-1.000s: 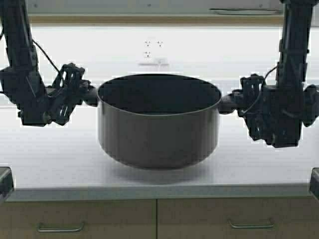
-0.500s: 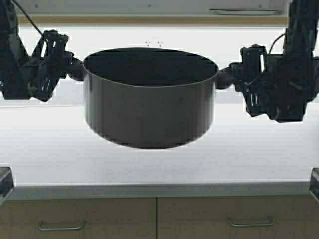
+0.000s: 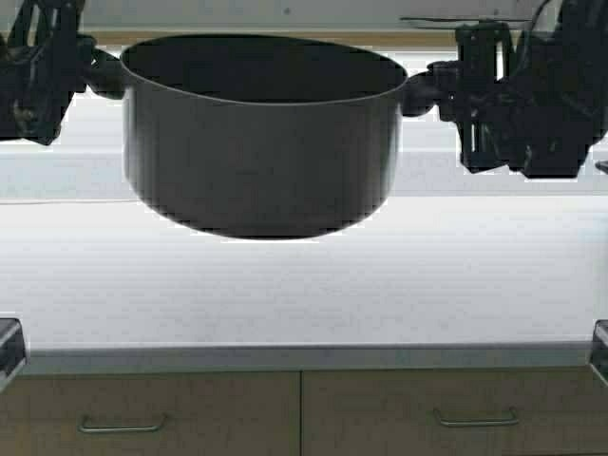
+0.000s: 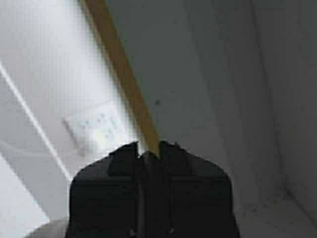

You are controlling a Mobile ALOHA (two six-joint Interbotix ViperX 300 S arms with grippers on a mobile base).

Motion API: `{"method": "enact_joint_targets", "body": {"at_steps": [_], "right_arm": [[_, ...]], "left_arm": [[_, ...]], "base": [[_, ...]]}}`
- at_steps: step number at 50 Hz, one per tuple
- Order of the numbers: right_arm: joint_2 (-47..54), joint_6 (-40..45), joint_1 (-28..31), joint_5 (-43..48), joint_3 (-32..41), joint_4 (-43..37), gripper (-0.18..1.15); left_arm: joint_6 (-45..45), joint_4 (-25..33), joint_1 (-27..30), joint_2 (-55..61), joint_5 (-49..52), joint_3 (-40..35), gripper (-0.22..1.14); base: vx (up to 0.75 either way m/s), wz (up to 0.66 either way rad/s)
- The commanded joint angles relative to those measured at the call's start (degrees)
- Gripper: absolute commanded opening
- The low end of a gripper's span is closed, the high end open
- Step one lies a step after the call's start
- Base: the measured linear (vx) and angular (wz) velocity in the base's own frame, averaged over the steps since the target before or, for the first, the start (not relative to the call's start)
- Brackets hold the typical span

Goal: Open the cabinet, put the pot inside, then close it

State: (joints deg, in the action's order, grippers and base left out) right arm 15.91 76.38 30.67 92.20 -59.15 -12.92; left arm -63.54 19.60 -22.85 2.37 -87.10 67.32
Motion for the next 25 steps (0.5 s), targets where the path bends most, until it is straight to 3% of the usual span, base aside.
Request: {"method": "enact_joint_targets", "body": {"at_steps": [1, 25], "right_arm": [[-8.35, -0.70, 4.75, -3.25, 0.44, 0.35, 0.07], [-25.14, -5.27, 5.10, -26.98, 7.56, 1.76, 0.07]], "left_arm": [[2.90, 1.58, -5.27, -7.56, 2.72, -0.26, 0.03], [20.30, 9.23, -7.91, -28.56, 28.39, -7.82, 0.03]], "base": [[-0.04, 0.00], [-0.02, -0.01]]}}
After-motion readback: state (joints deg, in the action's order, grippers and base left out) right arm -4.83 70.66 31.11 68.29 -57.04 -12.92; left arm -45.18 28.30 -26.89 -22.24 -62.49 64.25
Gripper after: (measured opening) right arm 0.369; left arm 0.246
